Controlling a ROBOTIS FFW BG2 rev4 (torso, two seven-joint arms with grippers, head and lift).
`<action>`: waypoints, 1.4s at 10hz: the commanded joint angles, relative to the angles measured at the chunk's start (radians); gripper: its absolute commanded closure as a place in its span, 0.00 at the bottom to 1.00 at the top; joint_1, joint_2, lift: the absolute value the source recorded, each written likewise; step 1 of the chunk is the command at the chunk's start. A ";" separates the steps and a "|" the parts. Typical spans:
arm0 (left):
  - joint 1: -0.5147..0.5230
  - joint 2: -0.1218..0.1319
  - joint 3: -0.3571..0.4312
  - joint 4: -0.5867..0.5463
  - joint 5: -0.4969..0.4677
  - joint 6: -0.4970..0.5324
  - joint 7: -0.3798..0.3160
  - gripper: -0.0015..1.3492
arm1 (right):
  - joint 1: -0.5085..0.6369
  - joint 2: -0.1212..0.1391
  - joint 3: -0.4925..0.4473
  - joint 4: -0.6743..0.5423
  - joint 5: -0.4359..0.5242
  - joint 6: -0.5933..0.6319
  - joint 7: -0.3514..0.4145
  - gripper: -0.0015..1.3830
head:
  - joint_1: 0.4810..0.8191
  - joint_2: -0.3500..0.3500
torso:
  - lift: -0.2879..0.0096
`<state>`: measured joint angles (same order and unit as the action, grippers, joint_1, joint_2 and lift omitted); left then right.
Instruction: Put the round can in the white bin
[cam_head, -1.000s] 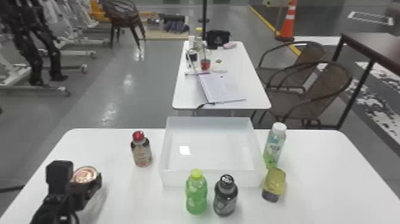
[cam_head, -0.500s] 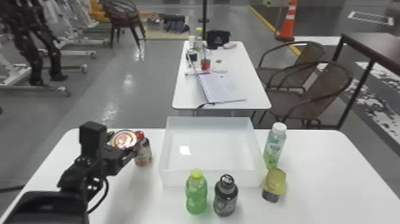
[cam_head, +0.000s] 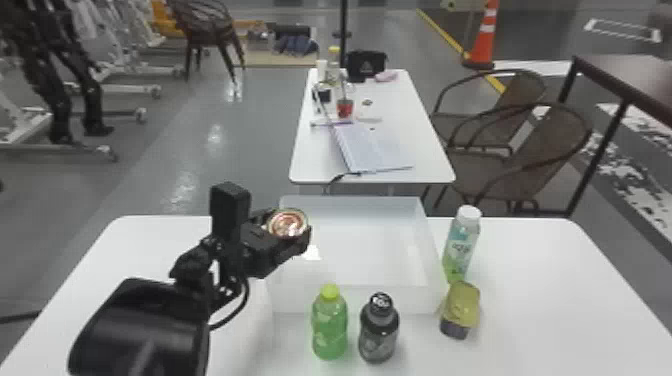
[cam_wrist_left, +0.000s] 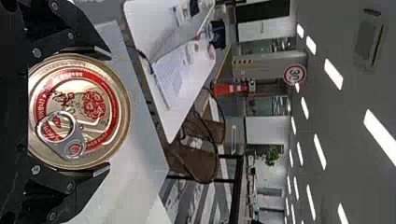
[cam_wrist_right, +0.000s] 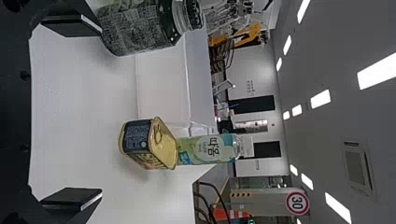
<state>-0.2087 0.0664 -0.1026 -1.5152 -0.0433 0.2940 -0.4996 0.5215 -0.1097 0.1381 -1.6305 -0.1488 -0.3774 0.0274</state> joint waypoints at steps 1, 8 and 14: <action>-0.067 -0.017 -0.026 0.132 -0.033 -0.026 -0.066 0.61 | -0.003 0.001 0.000 0.003 0.000 0.000 0.002 0.06 | 0.20 0.50 | 0.63; -0.089 -0.039 0.018 0.247 -0.043 -0.119 -0.071 0.11 | -0.003 0.001 0.000 0.005 -0.002 0.000 0.003 0.06 | 0.20 0.50 | 0.63; 0.273 -0.069 0.224 -0.051 0.071 -0.342 0.084 0.12 | 0.008 -0.001 -0.003 -0.006 0.002 0.000 0.003 0.06 | 0.20 0.50 | 0.63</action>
<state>0.0274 0.0006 0.0947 -1.5434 0.0100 -0.0257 -0.4154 0.5276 -0.1095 0.1361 -1.6351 -0.1476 -0.3774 0.0307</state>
